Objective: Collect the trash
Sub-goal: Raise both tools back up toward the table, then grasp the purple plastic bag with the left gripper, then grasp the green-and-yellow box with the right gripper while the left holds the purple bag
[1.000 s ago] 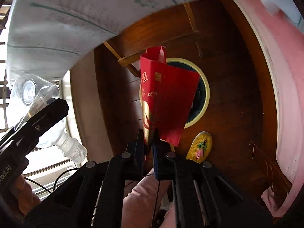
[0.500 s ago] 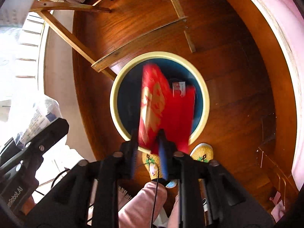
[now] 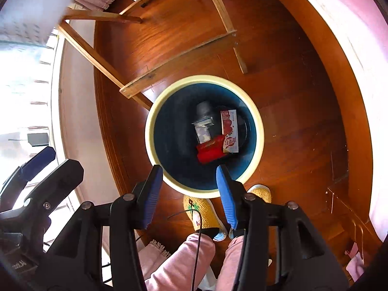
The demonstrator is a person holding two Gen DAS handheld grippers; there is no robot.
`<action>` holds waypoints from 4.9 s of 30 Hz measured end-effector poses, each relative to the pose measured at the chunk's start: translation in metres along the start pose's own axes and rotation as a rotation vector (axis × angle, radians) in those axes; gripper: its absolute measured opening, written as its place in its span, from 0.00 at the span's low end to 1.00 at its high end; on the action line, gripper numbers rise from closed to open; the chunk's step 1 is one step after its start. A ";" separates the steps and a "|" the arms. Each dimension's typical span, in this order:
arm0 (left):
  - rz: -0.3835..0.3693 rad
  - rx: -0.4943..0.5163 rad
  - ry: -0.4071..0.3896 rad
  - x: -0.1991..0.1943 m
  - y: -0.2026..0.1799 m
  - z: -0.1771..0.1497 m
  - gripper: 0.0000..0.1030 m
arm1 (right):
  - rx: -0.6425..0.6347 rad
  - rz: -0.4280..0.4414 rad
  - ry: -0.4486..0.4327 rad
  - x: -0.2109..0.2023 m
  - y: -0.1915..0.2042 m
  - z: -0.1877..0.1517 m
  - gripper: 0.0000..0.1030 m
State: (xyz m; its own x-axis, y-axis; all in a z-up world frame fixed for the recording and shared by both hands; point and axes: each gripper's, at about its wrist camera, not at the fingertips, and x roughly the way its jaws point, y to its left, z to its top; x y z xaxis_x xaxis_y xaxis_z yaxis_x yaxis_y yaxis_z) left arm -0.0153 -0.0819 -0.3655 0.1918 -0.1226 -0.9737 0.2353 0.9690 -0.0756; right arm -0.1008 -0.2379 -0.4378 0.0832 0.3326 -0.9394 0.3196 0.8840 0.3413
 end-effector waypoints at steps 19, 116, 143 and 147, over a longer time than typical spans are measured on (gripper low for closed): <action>-0.006 0.032 -0.186 -0.235 0.015 0.021 0.86 | 0.016 0.053 -0.118 -0.192 0.067 -0.012 0.42; 0.002 0.008 -0.024 -0.185 -0.104 0.398 0.05 | -0.438 0.224 -0.193 -0.352 0.115 0.468 0.41; -0.009 -0.318 -0.181 -0.262 0.010 0.310 0.05 | -0.476 0.129 -0.221 -0.318 0.172 0.438 0.20; -0.026 -0.272 -0.227 -0.287 0.019 0.290 0.05 | -0.455 0.115 -0.284 -0.343 0.175 0.398 0.20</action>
State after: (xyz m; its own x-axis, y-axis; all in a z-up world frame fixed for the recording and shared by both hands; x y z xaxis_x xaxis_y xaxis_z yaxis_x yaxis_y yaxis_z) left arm 0.2104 -0.0903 -0.0253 0.4031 -0.1631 -0.9005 -0.0132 0.9829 -0.1839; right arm 0.3019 -0.3282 -0.0692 0.3654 0.3891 -0.8457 -0.1418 0.9211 0.3626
